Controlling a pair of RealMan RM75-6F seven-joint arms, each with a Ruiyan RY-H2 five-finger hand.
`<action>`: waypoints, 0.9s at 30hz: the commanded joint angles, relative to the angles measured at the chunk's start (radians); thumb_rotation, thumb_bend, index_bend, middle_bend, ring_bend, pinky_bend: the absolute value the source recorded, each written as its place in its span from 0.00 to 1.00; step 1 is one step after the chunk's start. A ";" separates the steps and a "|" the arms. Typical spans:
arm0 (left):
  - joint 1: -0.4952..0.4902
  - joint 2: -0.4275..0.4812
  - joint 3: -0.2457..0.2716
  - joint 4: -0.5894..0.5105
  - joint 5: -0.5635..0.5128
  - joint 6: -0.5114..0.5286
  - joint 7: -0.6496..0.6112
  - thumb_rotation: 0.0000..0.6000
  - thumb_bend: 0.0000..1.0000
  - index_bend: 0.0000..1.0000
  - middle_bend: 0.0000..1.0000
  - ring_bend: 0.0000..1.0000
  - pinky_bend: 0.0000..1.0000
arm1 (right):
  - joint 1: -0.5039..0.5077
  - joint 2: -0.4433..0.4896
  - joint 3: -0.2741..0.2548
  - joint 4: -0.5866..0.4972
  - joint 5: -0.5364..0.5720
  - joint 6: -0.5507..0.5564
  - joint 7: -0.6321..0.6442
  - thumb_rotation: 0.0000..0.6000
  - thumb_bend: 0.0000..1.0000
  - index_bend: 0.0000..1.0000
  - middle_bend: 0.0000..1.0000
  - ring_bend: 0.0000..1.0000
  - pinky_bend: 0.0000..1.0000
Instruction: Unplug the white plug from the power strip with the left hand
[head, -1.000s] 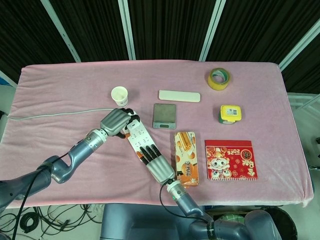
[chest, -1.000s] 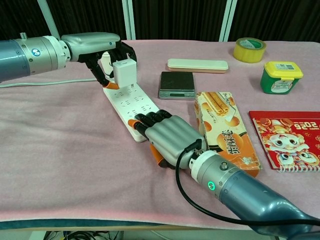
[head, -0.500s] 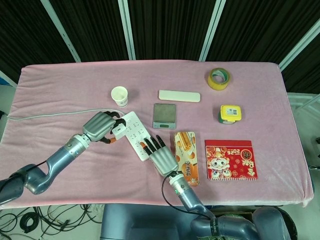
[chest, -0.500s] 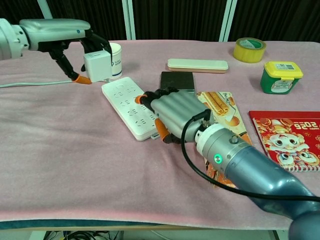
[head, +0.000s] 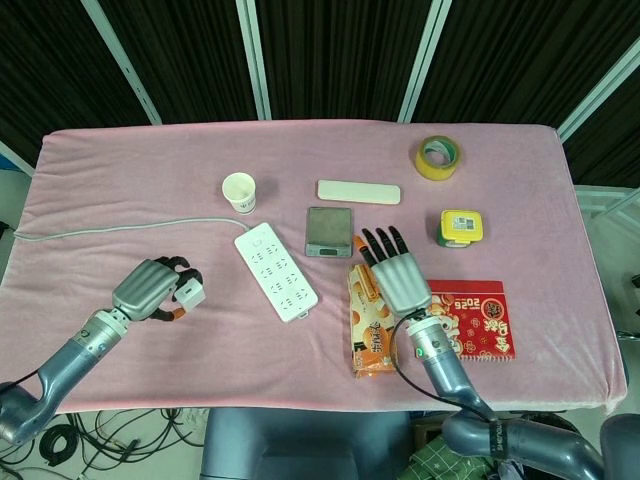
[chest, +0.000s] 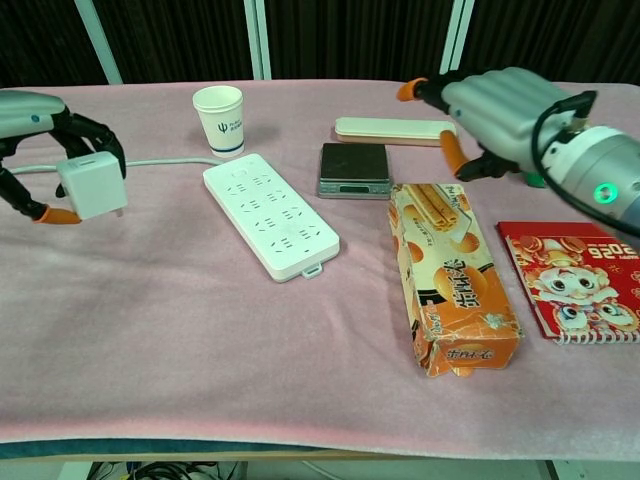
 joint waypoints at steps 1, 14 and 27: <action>0.036 -0.043 0.023 0.077 0.004 0.006 0.005 1.00 0.69 0.67 0.64 0.24 0.33 | -0.041 0.074 -0.017 -0.010 0.003 0.023 0.040 1.00 0.74 0.13 0.08 0.10 0.09; 0.057 -0.089 0.030 0.195 -0.035 -0.103 -0.118 1.00 0.14 0.13 0.10 0.00 0.01 | -0.185 0.274 -0.094 0.024 -0.010 0.097 0.232 1.00 0.55 0.12 0.07 0.08 0.06; 0.074 0.105 -0.045 -0.093 -0.182 -0.097 0.039 1.00 0.05 0.07 0.00 0.00 0.00 | -0.309 0.376 -0.121 0.001 -0.033 0.227 0.393 1.00 0.31 0.07 0.04 0.06 0.06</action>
